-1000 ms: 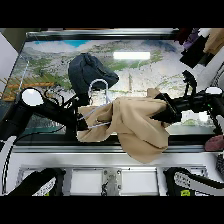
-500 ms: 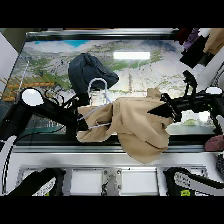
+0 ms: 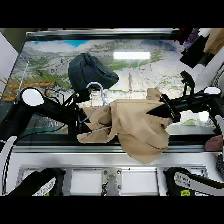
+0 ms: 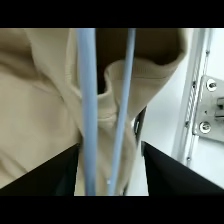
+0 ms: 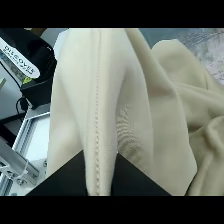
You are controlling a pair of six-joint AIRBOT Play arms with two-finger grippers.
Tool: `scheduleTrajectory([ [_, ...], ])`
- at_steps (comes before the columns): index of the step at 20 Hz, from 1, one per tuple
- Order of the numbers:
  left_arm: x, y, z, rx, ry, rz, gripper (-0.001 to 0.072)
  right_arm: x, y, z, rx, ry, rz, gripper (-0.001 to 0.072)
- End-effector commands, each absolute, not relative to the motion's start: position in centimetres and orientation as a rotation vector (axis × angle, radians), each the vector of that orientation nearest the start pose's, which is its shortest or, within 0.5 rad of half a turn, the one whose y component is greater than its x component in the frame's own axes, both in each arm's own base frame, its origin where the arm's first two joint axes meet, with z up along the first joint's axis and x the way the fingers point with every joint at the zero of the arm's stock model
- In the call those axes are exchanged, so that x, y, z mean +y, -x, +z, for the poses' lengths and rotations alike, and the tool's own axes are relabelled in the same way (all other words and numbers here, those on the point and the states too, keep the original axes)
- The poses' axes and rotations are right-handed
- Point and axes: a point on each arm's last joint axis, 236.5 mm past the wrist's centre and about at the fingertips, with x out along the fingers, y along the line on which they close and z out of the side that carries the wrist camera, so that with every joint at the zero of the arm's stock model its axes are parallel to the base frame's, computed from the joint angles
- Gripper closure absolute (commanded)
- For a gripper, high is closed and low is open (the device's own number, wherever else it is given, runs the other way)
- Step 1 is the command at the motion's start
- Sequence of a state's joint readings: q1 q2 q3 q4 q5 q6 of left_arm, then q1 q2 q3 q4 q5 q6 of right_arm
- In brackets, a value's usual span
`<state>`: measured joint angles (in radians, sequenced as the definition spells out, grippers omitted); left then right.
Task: Fold the clothes and pants, and hang the long-sleeved shirts on hangers.
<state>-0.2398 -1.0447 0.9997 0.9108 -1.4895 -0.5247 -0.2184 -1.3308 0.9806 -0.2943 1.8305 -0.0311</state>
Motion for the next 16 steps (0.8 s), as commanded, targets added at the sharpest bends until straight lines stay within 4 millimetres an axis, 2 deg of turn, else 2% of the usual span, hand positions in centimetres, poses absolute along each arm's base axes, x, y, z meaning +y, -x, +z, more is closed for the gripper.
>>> scheduleTrajectory([
  [1, -20.0, -22.2, 6.6, 1.088, -0.34, -1.278, 0.0296, 16.3, -27.6, 12.7, 0.451, -0.138, 1.632, 0.0682],
  [7, -19.9, -21.6, 6.7, 1.171, -0.256, -1.225, 0.0295, 16.3, -29.2, 12.0, 0.506, -0.17, 1.545, 0.0684],
  [9, -19.6, -22.6, 7.7, 1.128, -0.224, -1.161, 0.0295, 16.3, -29.3, 11.9, 0.516, -0.179, 1.539, 0.0684],
  [12, -17.9, -23.9, 9.6, 1.047, -0.204, -1.065, 0.0296, 16.3, -29.6, 11.8, 0.523, -0.183, 1.522, 0.0684],
  [16, -16.0, -24.5, 10.8, 1.031, -0.142, -0.968, 0.0295, 16.4, -29.9, 12.4, 0.498, -0.2, 1.517, 0.0684],
])
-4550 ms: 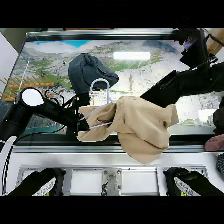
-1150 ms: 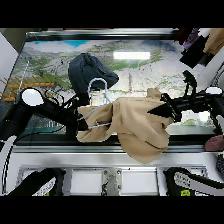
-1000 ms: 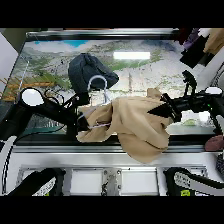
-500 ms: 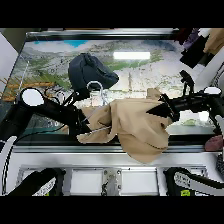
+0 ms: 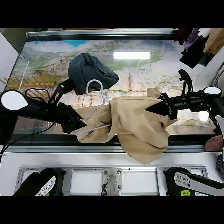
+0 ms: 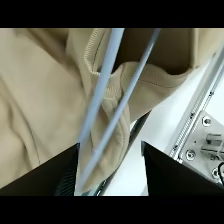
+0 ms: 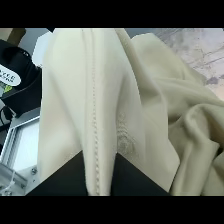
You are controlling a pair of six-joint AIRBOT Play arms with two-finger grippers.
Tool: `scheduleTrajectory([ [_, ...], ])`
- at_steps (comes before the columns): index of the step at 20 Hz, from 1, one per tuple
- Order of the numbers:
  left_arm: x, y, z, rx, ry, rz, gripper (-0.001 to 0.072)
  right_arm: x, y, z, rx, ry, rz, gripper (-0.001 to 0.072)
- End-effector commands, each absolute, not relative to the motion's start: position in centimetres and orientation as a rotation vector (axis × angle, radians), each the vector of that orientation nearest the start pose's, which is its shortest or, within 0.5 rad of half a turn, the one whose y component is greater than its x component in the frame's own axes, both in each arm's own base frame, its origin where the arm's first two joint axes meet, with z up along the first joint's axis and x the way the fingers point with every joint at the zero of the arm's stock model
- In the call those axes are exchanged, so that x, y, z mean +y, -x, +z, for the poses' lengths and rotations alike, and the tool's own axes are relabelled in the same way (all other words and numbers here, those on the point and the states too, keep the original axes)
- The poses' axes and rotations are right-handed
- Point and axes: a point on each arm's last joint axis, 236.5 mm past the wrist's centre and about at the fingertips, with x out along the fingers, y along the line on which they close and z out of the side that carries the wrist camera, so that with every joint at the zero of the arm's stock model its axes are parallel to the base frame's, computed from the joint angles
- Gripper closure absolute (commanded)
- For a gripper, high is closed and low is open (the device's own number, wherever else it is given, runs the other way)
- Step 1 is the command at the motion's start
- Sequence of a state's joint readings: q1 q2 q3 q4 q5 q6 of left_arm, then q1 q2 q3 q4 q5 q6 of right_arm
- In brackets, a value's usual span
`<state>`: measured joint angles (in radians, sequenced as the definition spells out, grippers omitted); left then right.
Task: Fold the clothes and pants, and hang the long-sleeved shirts on hangers.
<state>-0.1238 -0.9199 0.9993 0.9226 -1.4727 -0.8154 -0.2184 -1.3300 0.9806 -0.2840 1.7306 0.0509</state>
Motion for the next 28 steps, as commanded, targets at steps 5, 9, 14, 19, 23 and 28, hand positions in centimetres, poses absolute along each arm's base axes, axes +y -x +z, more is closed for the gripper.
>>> scheduleTrajectory([
  [5, -11.1, -28.1, 13.9, 0.937, 0.113, -0.625, 0.0297, 16.5, -32.2, 14.3, 0.425, -0.248, 1.426, 0.0684],
  [9, -11.1, -27.1, 13.0, 0.927, 0.308, -0.493, 0.0297, 16.3, -33.4, 15.5, 0.401, -0.202, 1.322, 0.0685],
  [14, -16.1, -27.5, 11.5, 0.855, 0.518, -0.472, 0.0299, 16.3, -33.3, 17.4, 0.355, -0.146, 1.271, 0.0685],
  [19, -21.5, -27.6, 9.0, 0.97, 0.388, -0.49, 0.0328, 16.4, -32.8, 18.4, 0.345, -0.138, 1.259, 0.0684],
  [23, -22.8, -28.3, 7.5, 1.038, 0.211, -0.439, 0.0327, 16.5, -32.4, 19.0, 0.33, -0.119, 1.259, 0.0684],
  [28, -21.4, -29.3, 6.1, 1.087, 0.2, -0.379, 0.0326, 16.6, -32.2, 19.2, 0.326, -0.115, 1.263, 0.0684],
])
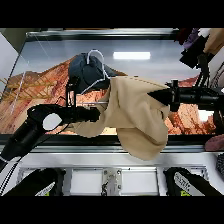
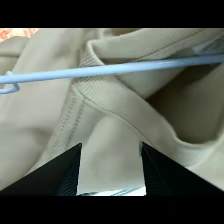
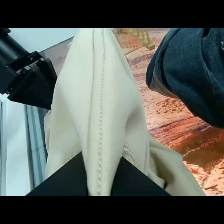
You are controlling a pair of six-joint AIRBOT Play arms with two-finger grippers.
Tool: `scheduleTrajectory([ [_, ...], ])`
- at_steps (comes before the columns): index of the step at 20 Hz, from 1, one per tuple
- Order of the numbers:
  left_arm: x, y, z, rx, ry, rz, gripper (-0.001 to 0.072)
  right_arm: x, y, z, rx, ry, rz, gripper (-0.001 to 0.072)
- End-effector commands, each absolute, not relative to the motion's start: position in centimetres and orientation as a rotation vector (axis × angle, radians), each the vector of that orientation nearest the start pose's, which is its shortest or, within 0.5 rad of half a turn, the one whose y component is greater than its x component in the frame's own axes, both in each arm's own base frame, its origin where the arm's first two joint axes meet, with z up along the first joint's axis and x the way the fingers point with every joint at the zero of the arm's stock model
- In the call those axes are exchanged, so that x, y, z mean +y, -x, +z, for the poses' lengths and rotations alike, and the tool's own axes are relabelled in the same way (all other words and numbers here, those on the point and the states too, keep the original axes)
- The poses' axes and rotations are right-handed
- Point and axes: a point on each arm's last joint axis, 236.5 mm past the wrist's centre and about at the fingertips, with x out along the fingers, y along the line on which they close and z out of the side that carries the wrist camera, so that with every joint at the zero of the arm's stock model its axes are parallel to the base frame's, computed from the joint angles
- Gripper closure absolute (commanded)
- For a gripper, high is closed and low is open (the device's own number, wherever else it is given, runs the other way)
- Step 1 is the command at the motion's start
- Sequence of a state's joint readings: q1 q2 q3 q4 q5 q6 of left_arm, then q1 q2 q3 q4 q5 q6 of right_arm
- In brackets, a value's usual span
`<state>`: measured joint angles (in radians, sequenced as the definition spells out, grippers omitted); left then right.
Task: Fold the clothes and pants, and hang the long-sleeved shirts on hangers.
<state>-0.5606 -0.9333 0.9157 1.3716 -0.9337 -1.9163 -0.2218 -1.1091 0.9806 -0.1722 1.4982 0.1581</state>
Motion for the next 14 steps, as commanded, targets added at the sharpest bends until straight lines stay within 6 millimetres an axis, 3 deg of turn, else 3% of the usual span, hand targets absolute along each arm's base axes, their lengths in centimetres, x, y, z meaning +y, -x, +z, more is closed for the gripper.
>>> scheduleTrajectory([
  [1, -20.9, -29.6, 6.3, 1.078, 0.211, -0.367, 0.0326, 16.6, -32.2, 19.2, 0.326, -0.115, 1.263, 0.0684],
  [4, -19.0, -30.2, 7.5, 1.051, 0.24, -0.328, 0.0325, 16.6, -32.2, 19.2, 0.326, -0.115, 1.262, 0.0684],
  [6, -18.5, -29.9, 7.0, 1.071, 0.223, -0.34, 0.0325, 16.6, -32.2, 19.2, 0.326, -0.115, 1.263, 0.0684],
  [10, -21.3, -28.5, 4.8, 1.092, 0.317, -0.481, 0.0325, 16.6, -32.2, 19.2, 0.326, -0.115, 1.263, 0.0684],
  [14, -21.7, -28.2, 3.6, 1.101, 0.371, -0.492, 0.0328, 16.6, -32.2, 19.2, 0.335, -0.127, 1.261, 0.0683],
])
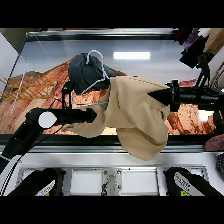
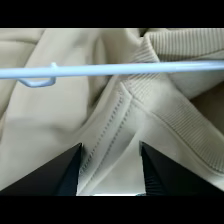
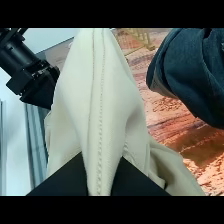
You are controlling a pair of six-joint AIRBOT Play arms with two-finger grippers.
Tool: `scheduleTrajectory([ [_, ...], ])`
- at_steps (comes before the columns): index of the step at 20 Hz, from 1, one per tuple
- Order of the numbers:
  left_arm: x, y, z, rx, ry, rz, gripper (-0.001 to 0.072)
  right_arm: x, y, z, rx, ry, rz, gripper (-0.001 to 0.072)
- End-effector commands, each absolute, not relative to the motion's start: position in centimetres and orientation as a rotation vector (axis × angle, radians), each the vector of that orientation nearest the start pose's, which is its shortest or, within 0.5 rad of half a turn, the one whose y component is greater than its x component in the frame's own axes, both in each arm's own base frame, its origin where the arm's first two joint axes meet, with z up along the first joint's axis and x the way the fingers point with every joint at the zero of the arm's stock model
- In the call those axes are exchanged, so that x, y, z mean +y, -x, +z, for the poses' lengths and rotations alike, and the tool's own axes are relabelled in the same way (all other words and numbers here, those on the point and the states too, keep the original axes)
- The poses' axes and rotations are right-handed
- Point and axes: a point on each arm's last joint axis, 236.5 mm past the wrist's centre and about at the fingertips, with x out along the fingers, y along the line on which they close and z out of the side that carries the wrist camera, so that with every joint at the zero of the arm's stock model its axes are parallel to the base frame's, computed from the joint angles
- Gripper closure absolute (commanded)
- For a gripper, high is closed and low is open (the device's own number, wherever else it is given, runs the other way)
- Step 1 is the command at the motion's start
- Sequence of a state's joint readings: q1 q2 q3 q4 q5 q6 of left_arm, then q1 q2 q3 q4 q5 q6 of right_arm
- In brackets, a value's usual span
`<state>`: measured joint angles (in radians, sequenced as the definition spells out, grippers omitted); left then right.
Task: Fold the clothes and pants, and hang the long-sleeved shirts on hangers.
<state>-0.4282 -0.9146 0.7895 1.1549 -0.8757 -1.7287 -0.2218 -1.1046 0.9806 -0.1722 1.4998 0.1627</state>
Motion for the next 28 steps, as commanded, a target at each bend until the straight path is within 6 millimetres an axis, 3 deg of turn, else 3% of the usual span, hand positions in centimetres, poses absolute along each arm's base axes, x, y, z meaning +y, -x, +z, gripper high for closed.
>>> scheduleTrajectory([
  [1, -21.7, -28.1, 3.6, 1.106, 0.372, -0.495, 0.039, 16.6, -32.2, 19.2, 0.335, -0.127, 1.26, 0.0683],
  [2, -21.7, -27.5, 3.8, 1.116, 0.361, -0.504, 0.0691, 16.6, -32.2, 19.2, 0.336, -0.127, 1.261, 0.0684],
  [8, -20.5, -22.2, 8.0, 1.101, 0.291, -0.606, 0.0685, 16.6, -32.2, 19.2, 0.335, -0.127, 1.26, 0.0684],
  [12, -20.3, -21.3, 8.9, 1.084, 0.286, -0.623, 0.0683, 16.6, -32.2, 19.2, 0.335, -0.127, 1.26, 0.0683],
  [13, -20.3, -21.3, 8.8, 1.089, 0.29, -0.62, 0.0561, 16.6, -32.2, 19.2, 0.336, -0.127, 1.26, 0.0683],
  [14, -20.4, -21.6, 8.6, 1.099, 0.305, -0.606, 0.0265, 16.6, -32.2, 19.2, 0.336, -0.128, 1.26, 0.0684],
  [15, -20.5, -22.0, 8.5, 1.113, 0.35, -0.575, 0.0215, 16.6, -32.2, 19.2, 0.336, -0.127, 1.261, 0.0683],
  [21, -21.6, -27.2, 9.8, 1.148, 0.407, -0.458, 0.0216, 16.6, -32.2, 19.2, 0.336, -0.127, 1.26, 0.0683],
  [25, -21.4, -29.3, 8.0, 1.195, 0.306, -0.281, 0.0216, 16.5, -32.2, 19.2, 0.336, -0.127, 1.26, 0.0683],
  [28, -22.8, -29.7, 6.5, 1.193, 0.259, -0.232, 0.0216, 16.5, -32.3, 19.2, 0.335, -0.127, 1.259, 0.0683],
])
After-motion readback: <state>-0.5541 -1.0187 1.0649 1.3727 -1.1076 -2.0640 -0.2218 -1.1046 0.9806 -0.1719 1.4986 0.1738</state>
